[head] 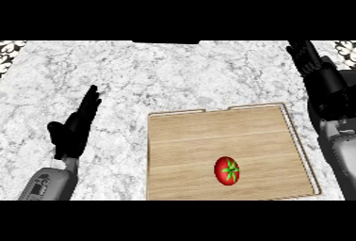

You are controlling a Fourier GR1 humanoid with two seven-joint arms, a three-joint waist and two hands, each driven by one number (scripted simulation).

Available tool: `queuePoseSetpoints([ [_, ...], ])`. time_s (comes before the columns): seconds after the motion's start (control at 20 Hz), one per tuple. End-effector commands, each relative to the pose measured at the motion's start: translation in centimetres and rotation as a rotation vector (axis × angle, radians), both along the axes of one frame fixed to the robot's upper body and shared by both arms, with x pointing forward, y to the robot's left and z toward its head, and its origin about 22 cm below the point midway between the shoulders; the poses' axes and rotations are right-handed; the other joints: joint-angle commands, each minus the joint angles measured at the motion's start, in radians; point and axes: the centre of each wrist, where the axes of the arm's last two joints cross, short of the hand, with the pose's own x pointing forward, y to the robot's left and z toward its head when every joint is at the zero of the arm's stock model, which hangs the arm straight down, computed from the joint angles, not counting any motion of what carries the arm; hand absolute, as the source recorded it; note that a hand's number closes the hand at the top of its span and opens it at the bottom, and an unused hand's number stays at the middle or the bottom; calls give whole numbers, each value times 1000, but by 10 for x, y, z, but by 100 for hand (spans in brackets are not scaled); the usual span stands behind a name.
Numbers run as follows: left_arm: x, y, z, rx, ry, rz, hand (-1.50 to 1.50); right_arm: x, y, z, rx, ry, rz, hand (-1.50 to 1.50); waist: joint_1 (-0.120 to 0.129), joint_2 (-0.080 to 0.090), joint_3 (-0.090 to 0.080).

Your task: Pick the tomato from the tray and place it in the pot

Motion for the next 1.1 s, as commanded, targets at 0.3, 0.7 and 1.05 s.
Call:
queuePoseSetpoints([
  [0.3, 13, 18, 43, -38, -105, 107, 0, -6, -45, -5, -353, -174, 160, 150, 6, -22, 6],
  [0.7, 17, 23, 82, -88, -100, 137, 0, -46, -56, -164, 313, -251, 133, -150, -12, -11, 22],
  [1.05, 5, 29, 75, -85, -90, 160, 0, -46, -81, -88, 82, -151, 340, -150, -26, -17, 20],
])
